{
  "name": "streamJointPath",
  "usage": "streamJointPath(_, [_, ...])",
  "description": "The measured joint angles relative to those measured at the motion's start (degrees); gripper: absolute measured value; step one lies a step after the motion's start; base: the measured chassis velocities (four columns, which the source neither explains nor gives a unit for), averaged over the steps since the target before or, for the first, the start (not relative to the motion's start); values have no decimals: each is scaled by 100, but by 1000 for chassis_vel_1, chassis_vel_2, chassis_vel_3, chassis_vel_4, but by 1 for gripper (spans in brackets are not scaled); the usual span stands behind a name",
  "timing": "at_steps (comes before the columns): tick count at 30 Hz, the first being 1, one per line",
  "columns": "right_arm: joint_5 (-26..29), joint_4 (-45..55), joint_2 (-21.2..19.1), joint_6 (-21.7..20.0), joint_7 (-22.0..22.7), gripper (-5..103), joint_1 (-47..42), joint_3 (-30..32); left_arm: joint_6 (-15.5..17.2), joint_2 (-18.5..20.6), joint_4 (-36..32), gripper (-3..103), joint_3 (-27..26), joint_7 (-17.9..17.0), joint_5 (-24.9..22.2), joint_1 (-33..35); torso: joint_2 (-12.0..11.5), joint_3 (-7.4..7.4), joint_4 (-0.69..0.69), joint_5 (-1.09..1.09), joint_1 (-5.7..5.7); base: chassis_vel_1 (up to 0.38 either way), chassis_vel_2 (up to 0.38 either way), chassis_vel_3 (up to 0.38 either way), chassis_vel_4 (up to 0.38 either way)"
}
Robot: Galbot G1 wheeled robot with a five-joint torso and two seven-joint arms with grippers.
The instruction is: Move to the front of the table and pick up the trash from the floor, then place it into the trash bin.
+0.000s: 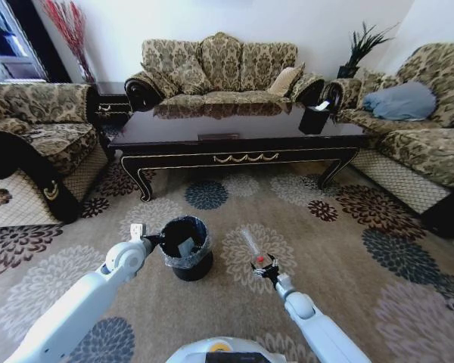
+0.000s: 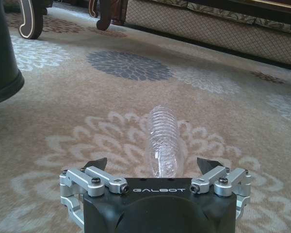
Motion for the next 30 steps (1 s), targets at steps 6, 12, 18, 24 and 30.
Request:
streamJointPath(6, [247,-494,51,-4,-23,100,297,-140,-3,-31,-1,4,21,-54,-17,7,0,0,-2,2,0,0,0,0,0])
streamJointPath(12, [488,-997,140,-61,-37,100,530,-190,-4,-69,-14,4,27,-107,-23,56,0,0,0,2,0,0,0,0,0])
streamJointPath(18, [524,-1270,216,-17,-74,100,594,-185,-4,5,-34,4,35,-123,-94,25,0,0,-1,1,0,0,0,0,0])
streamJointPath(24, [576,-1329,336,-13,-52,93,640,-175,-10,-3,18,4,36,-147,-86,-9,0,0,0,1,0,0,0,0,0])
streamJointPath(30, [570,-1336,320,-11,-38,79,693,-200,-13,22,14,4,22,-140,-118,-10,0,0,0,1,0,0,0,0,0])
